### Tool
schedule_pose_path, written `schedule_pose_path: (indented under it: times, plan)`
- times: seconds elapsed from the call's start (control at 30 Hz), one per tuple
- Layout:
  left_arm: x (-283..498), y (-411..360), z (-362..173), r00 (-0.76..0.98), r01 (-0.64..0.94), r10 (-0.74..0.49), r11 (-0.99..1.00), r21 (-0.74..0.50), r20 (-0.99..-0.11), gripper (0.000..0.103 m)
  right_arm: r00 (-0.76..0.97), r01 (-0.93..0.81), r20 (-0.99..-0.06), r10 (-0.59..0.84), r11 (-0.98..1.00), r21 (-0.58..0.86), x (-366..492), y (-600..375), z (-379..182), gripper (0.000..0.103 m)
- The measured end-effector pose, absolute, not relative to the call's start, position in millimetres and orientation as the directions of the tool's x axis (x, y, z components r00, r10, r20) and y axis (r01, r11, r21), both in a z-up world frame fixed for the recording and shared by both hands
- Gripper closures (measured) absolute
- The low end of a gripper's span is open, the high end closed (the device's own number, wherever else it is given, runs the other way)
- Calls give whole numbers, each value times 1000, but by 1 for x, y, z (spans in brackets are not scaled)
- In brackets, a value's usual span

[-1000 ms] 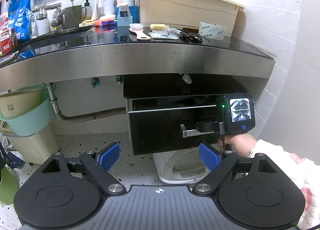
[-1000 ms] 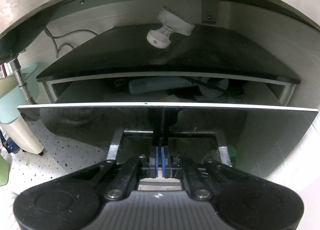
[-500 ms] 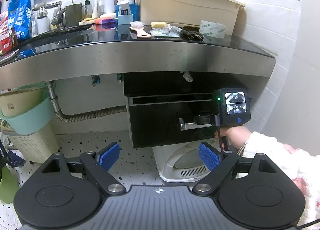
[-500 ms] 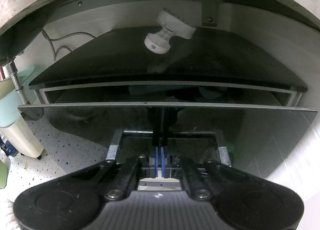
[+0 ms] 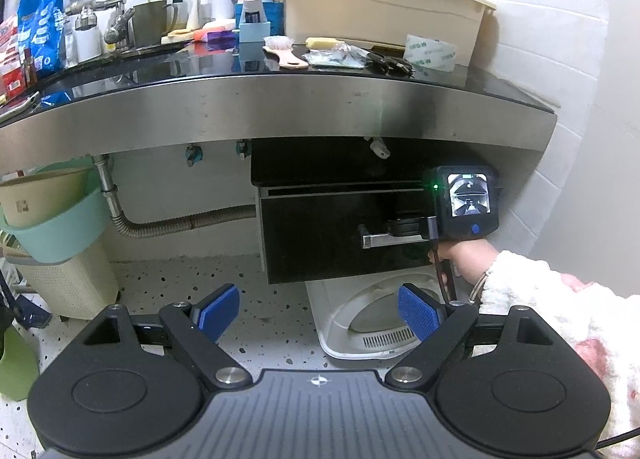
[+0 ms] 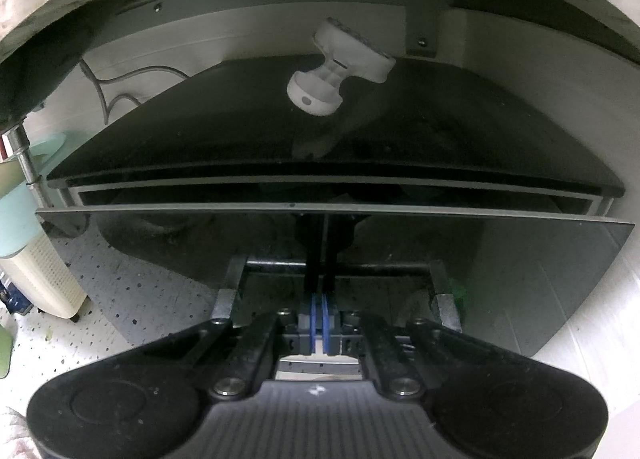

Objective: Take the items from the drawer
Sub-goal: 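Push the drawer closed with the right gripper holding the handle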

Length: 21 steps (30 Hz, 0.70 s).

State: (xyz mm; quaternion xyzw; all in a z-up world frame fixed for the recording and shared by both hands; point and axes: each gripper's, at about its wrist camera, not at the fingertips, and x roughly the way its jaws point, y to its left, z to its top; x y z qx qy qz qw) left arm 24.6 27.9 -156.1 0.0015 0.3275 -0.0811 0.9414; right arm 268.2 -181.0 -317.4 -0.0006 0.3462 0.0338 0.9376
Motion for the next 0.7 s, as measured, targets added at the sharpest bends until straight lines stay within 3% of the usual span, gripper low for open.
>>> schedule_pose_path:
  times: [0.7]
  plan:
    - [26,32,-157,781,136,-124,990,-27,-612,16,780,-33,-625,24,999,-2,285,-173,-320,101]
